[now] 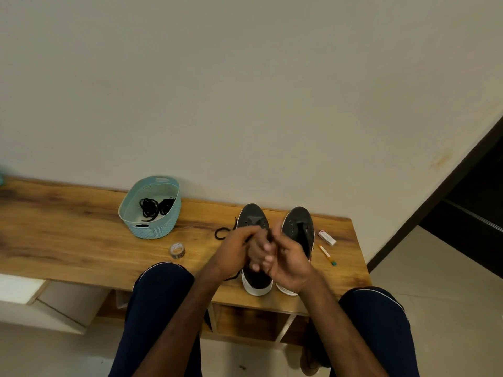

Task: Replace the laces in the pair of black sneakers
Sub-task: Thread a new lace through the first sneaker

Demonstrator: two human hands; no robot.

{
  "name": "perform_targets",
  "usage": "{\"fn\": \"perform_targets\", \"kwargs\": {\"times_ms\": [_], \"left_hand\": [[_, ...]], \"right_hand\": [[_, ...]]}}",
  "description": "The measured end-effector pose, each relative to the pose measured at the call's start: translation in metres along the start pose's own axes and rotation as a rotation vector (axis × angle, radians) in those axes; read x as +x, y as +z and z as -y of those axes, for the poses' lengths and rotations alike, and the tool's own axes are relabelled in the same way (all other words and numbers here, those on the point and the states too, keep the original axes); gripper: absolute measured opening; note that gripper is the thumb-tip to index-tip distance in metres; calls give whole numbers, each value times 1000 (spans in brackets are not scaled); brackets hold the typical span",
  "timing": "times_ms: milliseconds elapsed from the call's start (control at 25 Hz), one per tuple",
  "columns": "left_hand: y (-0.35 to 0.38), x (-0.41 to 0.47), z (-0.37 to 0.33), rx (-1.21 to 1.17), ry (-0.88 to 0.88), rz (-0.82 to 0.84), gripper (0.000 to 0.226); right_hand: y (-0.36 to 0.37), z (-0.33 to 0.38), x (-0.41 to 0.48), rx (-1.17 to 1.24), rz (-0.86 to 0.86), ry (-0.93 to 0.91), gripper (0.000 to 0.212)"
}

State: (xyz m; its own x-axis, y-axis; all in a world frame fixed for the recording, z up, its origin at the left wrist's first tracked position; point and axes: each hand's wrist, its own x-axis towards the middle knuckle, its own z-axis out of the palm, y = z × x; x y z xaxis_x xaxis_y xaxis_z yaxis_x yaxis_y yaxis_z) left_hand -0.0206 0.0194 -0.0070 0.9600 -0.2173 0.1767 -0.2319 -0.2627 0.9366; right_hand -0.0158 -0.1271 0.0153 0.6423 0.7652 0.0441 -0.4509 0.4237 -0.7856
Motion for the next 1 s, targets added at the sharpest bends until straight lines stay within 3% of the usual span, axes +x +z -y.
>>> {"fn": "perform_targets", "kwargs": {"times_ms": [80, 120, 160, 240, 280, 320, 440, 600, 720, 800, 880, 1000], "left_hand": [[8, -1, 1, 48, -117, 102, 28], [11, -2, 2, 123, -138, 149, 31], [12, -2, 3, 189, -130, 184, 36], [8, -2, 5, 263, -97, 168, 34], [3, 0, 6, 317, -73, 115, 31], [0, 1, 5, 398, -37, 52, 30], [-9, 3, 7, 582, 7, -107, 26], [-4, 5, 8, 288, 63, -138, 33], [10, 3, 0, -94, -49, -41, 24], [16, 1, 0, 29, -125, 17, 29], [18, 0, 3, 241, -111, 97, 32], [6, 0, 1, 477, -72, 97, 24]], "right_hand": [[-11, 7, 3, 205, -193, -214, 59], [-21, 11, 4, 146, -308, -304, 56], [-33, 13, 5, -85, -436, -359, 52], [-46, 8, 3, -862, -592, -268, 42], [-47, 1, 2, -1119, -546, -144, 40], [-45, -4, 0, -1188, -477, -21, 41], [-33, -5, 0, -852, -323, 98, 62], [-18, 7, -6, -306, 14, 284, 76], [-14, 12, -5, 111, 67, 31, 85], [-19, 16, 0, 222, -61, -202, 84], [-32, 12, 4, -82, -225, -301, 82], [-38, -2, 0, -907, -376, -114, 89]]}}
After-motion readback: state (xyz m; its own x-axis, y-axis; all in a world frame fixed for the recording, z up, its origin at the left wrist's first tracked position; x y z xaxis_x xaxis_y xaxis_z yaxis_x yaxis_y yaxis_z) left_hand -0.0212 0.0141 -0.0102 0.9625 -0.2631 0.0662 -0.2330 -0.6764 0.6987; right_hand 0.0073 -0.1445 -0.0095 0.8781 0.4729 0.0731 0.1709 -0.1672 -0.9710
